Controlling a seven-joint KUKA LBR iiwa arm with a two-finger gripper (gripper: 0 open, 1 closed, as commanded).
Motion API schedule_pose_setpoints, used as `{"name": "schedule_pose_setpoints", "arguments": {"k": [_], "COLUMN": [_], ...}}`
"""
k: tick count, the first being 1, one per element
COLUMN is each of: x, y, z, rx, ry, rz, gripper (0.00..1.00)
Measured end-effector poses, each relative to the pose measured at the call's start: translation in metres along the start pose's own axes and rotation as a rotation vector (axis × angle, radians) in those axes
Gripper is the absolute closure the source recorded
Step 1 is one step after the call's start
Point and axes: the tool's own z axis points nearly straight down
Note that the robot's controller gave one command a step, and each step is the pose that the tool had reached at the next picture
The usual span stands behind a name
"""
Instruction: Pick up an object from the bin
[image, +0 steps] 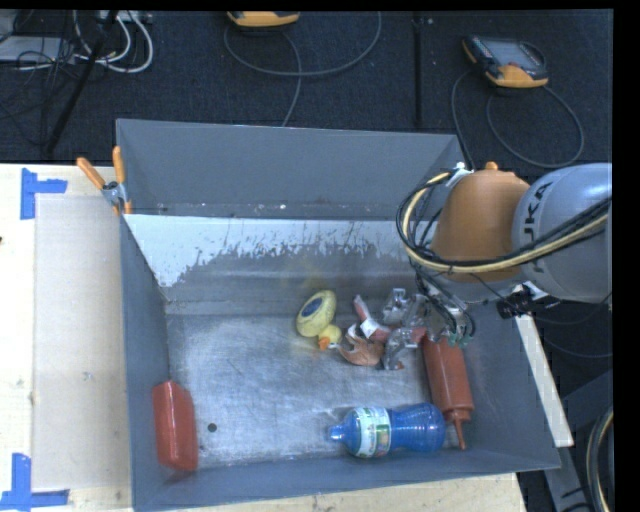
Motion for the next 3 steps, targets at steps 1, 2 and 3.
{"name": "schedule_pose_setpoints", "arguments": {"k": [1,2,3], "x": [0.002,0.002,0.001], "y": [0.000,0.000,0.000], "z": [-0.015,-0.037,-0.058], "rx": [0.001,0.004,0.005], "ry": [-0.002,-0.006,-0.011], "rz": [-0.001,0.000,0.000], "gripper": [1.00,1.00,1.00]}}
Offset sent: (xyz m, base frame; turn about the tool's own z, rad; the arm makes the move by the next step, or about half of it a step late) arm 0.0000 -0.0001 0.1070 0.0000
